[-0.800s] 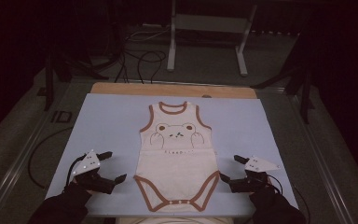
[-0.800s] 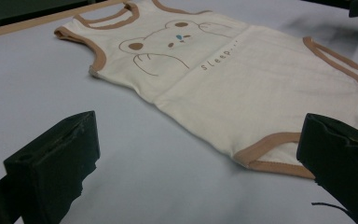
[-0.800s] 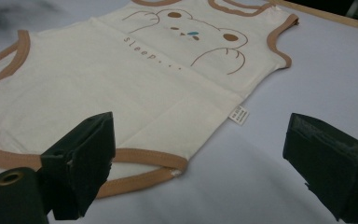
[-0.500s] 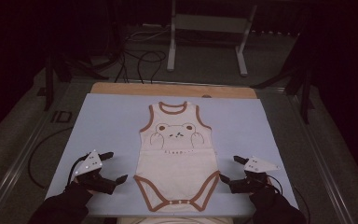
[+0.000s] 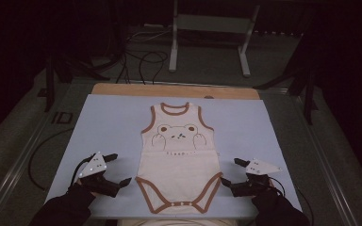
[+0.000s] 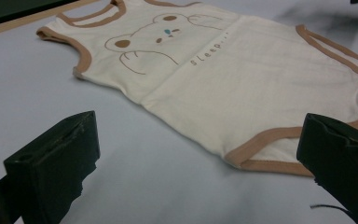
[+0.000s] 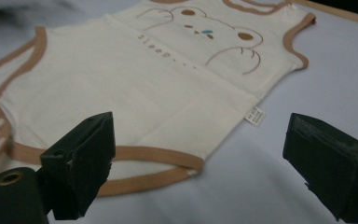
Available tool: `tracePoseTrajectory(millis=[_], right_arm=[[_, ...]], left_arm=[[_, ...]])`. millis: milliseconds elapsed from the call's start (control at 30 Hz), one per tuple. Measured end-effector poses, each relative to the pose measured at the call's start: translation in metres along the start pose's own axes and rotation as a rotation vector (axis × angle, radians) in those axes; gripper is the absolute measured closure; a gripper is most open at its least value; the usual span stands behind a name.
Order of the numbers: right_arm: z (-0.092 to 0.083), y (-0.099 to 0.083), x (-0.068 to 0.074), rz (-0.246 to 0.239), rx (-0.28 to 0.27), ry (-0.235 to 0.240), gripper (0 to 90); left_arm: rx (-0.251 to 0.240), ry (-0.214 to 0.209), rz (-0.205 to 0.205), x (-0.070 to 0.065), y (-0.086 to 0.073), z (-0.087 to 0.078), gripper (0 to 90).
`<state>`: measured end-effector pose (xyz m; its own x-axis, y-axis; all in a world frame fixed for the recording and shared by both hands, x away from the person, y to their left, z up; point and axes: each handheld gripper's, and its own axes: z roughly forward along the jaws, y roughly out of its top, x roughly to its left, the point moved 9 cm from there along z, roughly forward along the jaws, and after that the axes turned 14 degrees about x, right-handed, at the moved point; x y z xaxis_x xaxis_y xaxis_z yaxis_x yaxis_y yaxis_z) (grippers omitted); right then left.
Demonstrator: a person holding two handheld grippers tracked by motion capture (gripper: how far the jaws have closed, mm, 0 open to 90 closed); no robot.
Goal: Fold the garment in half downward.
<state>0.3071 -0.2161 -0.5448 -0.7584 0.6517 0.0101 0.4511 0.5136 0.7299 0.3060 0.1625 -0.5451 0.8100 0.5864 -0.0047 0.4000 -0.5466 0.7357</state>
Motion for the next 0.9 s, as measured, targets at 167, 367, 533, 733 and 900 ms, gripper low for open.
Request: tracePoseTrajectory(millis=[167, 367, 533, 733, 900], right_arm=[[-0.005, 0.006, 0.005, -0.006, 0.0, 0.001, 8.9], [-0.015, 0.02, 0.013, -0.015, -0.005, 0.006, 8.9], [-0.027, 0.035, 0.015, -0.017, -0.016, 0.008, 8.9], [-0.039, 0.053, 0.008, -0.027, -0.039, -0.013, 8.9], [-0.042, 0.064, 0.003, -0.018, -0.053, -0.01, 9.0]], left_arm=[[-0.018, -0.028, 0.011, -0.006, 0.008, -0.003, 0.0], [-0.033, -0.048, 0.035, -0.013, 0.022, -0.01, 0.0], [-0.039, -0.064, 0.031, -0.014, 0.032, -0.012, 0.0], [-0.049, -0.068, 0.047, -0.012, 0.049, -0.019, 0.0], [-0.035, -0.06, 0.061, -0.008, 0.059, -0.022, 0.0]])
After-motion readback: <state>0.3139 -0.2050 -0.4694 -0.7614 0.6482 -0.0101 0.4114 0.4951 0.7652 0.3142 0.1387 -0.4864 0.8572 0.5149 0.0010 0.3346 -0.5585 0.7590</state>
